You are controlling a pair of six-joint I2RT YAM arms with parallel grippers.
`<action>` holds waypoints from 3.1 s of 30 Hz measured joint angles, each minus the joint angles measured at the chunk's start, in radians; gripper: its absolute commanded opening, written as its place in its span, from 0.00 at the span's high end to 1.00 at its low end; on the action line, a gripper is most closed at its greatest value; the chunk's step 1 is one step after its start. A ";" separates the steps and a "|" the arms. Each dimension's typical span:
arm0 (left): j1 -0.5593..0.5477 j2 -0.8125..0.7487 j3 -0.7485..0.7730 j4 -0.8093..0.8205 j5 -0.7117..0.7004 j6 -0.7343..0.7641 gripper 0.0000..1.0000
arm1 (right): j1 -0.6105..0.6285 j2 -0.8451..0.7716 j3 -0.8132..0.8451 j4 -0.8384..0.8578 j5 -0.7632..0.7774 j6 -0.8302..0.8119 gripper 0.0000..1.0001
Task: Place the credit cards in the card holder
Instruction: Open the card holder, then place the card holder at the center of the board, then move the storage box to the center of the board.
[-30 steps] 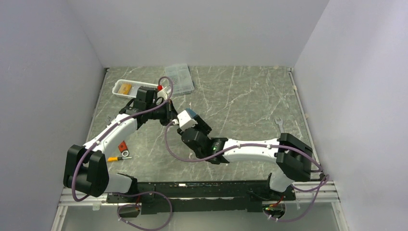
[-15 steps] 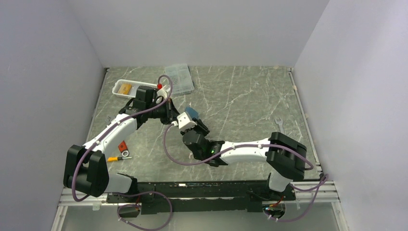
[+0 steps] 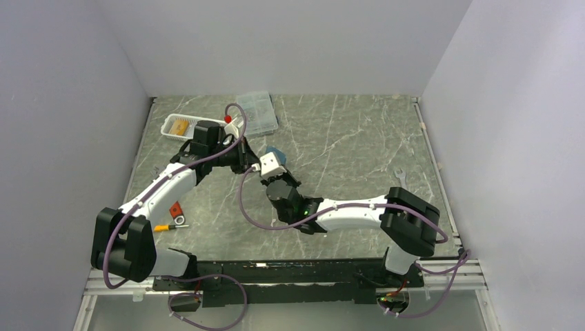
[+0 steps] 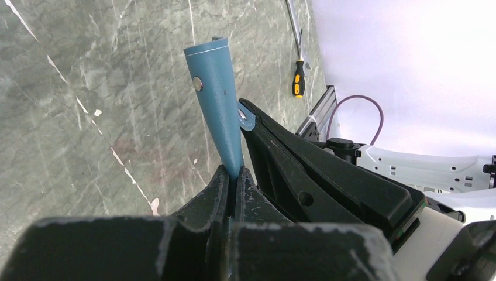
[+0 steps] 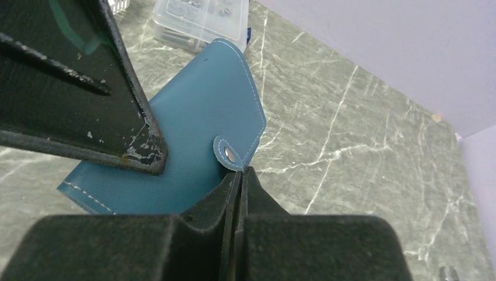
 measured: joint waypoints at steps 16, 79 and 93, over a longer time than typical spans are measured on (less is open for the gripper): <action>0.000 0.000 0.001 0.009 0.005 -0.005 1.00 | -0.034 -0.003 -0.002 0.036 0.069 0.138 1.00; 0.506 0.665 0.873 -0.507 -0.340 0.734 0.23 | -0.263 -0.404 -0.112 -0.607 -0.330 0.821 0.47; 0.661 0.830 1.109 -0.428 -0.565 0.728 0.27 | -0.292 -0.253 -0.055 -0.499 -0.446 0.793 0.48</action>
